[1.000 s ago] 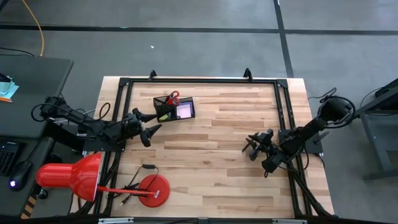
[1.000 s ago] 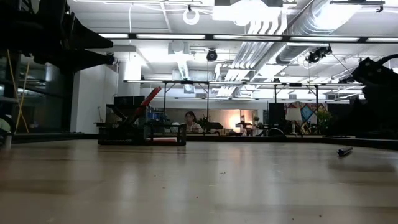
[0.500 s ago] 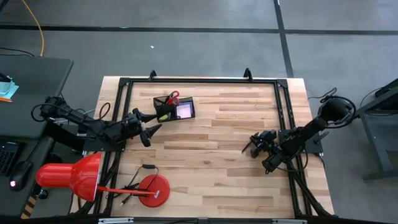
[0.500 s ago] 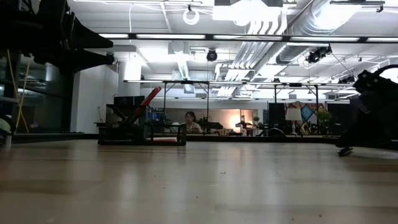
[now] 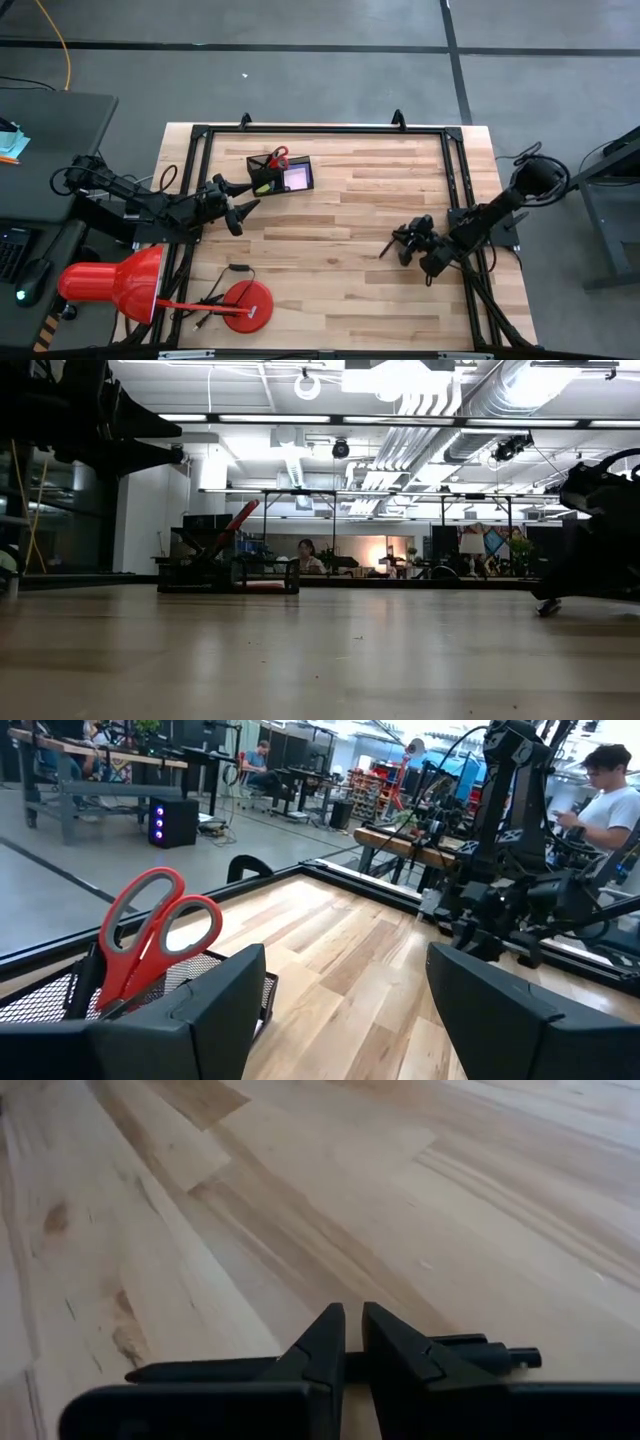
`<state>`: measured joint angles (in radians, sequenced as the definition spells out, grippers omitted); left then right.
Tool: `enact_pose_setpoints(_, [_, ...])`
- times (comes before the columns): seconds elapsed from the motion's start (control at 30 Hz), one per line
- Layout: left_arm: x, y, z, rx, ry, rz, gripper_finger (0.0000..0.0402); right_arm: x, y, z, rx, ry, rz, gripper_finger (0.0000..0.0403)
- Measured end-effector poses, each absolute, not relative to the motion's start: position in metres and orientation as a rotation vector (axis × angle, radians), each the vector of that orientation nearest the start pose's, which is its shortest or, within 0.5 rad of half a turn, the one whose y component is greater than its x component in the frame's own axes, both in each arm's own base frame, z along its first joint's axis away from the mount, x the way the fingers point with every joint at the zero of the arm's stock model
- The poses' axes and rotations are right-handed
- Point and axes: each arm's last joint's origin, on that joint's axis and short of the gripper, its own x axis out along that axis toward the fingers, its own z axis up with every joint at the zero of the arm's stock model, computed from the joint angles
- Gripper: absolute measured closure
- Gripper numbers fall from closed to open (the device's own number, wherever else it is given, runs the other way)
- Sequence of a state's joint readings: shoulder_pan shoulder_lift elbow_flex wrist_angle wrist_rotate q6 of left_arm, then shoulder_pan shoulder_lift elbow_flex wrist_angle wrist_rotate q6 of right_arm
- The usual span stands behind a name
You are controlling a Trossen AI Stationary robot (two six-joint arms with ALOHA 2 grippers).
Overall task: Pick and place office supplies into organizer
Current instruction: Put the black pen into the desk organizer
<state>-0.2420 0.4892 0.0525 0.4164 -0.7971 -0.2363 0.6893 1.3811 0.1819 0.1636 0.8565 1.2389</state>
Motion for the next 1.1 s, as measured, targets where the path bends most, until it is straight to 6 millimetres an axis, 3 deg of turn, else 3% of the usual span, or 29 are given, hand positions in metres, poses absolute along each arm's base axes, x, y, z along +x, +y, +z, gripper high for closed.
enact_pose_setpoints(0.27, [0.123,-0.009,0.177,-0.213,-0.049,0.579,0.0135,0.151,0.079,0.086,0.394,0.556,-0.467,0.0368])
enact_pose_setpoints(0.57, [0.123,-0.009,0.177,-0.212,-0.049,0.581,0.0135,0.171,0.058,0.094,0.29,0.495,-0.489,0.0368])
enact_pose_setpoints(0.7, [0.123,-0.009,0.176,-0.21,-0.045,0.581,0.0135,0.176,0.055,0.095,0.286,0.559,-0.378,0.0368])
enact_pose_setpoints(0.93, [0.123,-0.009,0.175,-0.203,-0.034,0.582,0.0135,0.176,0.063,0.097,0.428,0.529,-0.341,0.0369])
enact_pose_setpoints(1.1, [0.123,-0.009,0.174,-0.203,-0.028,0.583,0.0135,0.175,0.078,0.109,0.469,0.462,-0.212,0.0393])
